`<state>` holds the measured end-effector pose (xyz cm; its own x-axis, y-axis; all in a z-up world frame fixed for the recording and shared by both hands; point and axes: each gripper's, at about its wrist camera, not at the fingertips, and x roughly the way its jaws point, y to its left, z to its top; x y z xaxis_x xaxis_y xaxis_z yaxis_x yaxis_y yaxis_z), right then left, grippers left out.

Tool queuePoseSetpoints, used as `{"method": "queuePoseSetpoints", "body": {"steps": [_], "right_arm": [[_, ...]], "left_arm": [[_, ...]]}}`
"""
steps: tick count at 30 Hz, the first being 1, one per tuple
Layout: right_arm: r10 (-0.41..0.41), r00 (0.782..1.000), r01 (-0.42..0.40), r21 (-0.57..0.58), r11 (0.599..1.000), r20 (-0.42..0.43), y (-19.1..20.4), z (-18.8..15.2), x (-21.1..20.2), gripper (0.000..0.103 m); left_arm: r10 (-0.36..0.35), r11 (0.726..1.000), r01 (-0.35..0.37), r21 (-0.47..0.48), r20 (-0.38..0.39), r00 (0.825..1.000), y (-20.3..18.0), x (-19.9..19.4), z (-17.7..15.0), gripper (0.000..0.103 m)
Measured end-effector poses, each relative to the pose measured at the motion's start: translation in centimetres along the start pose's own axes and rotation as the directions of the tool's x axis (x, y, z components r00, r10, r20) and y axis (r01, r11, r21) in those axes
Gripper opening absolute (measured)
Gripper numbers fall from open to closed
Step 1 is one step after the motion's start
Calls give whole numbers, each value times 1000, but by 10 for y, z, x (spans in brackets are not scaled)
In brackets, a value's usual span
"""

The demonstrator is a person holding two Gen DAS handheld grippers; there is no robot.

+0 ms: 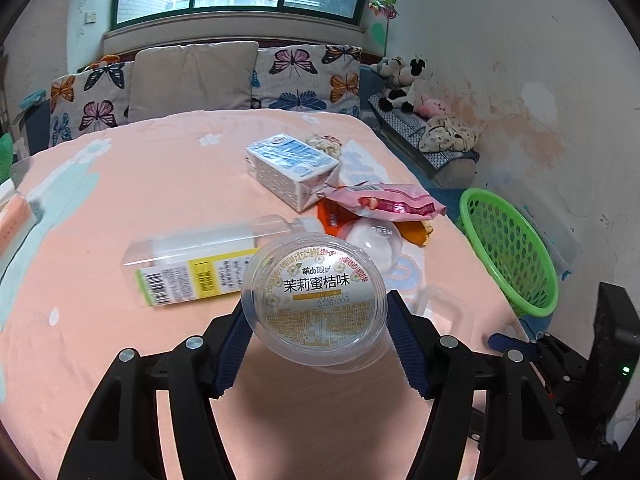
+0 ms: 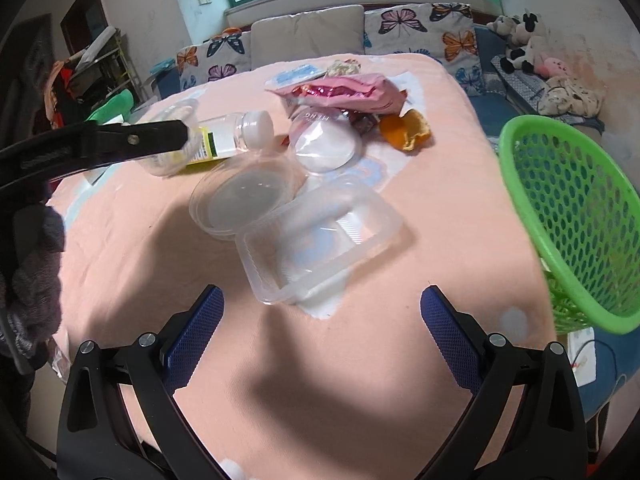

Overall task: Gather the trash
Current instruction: 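Grasp the clear rectangular plastic box with the right gripper while the left holds the jelly cup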

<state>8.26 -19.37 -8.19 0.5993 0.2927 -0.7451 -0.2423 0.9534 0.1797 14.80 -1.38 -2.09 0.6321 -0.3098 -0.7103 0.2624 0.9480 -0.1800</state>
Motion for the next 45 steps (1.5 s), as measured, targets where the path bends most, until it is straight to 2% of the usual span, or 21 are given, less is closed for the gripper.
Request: {"method": "queuePoseSetpoints", "body": {"steps": [6, 18, 36, 45], "right_arm": [[-45, 999, 45, 16, 999, -8, 9, 4, 15, 98], [-134, 991, 132, 119, 984, 1, 18, 17, 31, 98], [-210, 978, 207, 182, 961, -6, -17, 12, 14, 98], [-148, 989, 145, 242, 959, -6, -25, 20, 3, 98]], "left_arm": [[6, 1000, -6, -15, 6, 1000, 13, -6, -5, 63], [-9, 999, 9, -32, 9, 1000, 30, -8, -12, 63], [-31, 999, 31, -35, 9, 999, 28, -7, -16, 63], [-37, 999, 38, -28, 11, 999, 24, -6, -16, 63]]}}
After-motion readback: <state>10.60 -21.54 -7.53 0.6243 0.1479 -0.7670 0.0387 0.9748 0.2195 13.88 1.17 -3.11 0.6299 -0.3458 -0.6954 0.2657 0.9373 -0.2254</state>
